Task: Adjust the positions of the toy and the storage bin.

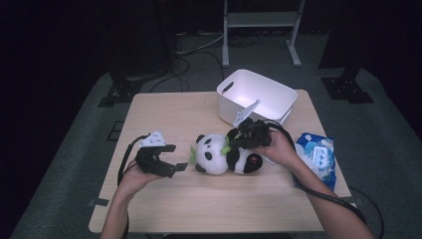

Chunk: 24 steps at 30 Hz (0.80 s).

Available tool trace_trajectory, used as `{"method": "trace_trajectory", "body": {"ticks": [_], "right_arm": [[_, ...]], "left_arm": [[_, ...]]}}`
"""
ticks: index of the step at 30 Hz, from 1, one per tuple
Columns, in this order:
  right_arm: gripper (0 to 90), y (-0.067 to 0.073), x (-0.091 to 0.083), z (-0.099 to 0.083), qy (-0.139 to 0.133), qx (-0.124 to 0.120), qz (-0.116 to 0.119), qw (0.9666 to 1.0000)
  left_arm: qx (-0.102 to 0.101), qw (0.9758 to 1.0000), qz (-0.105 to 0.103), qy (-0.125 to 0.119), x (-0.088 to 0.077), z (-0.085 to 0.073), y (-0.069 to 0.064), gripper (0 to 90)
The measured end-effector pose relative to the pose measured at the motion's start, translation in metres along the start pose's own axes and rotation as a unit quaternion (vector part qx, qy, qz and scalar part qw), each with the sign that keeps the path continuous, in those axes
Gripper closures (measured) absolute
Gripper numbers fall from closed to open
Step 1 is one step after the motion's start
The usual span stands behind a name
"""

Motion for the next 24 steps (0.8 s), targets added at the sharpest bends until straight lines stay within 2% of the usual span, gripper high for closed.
{"method": "trace_trajectory", "body": {"ticks": [9,19,24], "right_arm": [[87.8,0.012,-0.010,-0.004,-0.011,-0.003,0.017,0.9998],[87.8,0.035,-0.019,-0.011,-0.022,-0.013,0.048,0.9985],[87.9,0.047,-0.022,-0.015,-0.032,-0.006,0.060,0.9976]], "left_arm": [[0.001,1.0000,0.001,-0.001,0.000,0.001,-0.002,15.7],[0.003,1.0000,-0.002,0.001,0.003,0.002,-0.005,15.7],[0.005,1.0000,-0.002,0.002,0.002,0.003,-0.006,15.7]]}}
Point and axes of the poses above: each handheld gripper's, and its own axes: x roughly forward along the jaws, z roughly out of its top, y roughly to its left, the point moved 9 cm from there along x, roughly forward along the jaws, and after that the axes turned 7 degrees about -x, right-handed, at the moved point
